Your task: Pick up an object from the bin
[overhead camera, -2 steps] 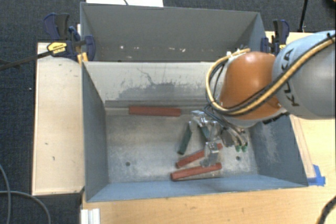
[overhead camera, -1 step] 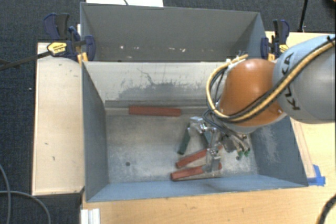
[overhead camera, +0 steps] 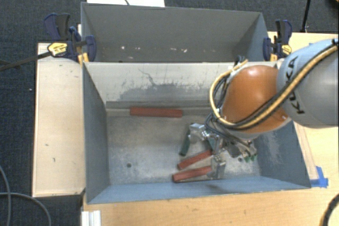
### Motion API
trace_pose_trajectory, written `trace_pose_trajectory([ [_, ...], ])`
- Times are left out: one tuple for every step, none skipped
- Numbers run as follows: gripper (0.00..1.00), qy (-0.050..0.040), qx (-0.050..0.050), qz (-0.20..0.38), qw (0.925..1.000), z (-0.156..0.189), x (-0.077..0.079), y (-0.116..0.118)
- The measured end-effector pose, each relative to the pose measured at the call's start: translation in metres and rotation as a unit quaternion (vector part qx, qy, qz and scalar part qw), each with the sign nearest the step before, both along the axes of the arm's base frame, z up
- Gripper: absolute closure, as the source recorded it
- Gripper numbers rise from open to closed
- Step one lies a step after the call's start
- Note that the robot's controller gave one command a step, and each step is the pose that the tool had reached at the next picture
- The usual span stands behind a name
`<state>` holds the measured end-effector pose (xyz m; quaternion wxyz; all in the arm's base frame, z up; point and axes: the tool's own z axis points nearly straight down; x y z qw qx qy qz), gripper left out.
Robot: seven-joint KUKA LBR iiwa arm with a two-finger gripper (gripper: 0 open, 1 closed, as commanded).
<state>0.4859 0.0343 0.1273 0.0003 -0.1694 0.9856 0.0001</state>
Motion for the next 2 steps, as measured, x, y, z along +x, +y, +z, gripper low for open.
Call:
trace_pose_trajectory([
  [0.00, -0.0043, 0.001, 0.007, 1.0000, -0.0563, -0.0021, -0.0032],
  [1.00, -0.0075, 0.001, 0.086, 0.9963, -0.0548, 0.0013, -0.0101],
])
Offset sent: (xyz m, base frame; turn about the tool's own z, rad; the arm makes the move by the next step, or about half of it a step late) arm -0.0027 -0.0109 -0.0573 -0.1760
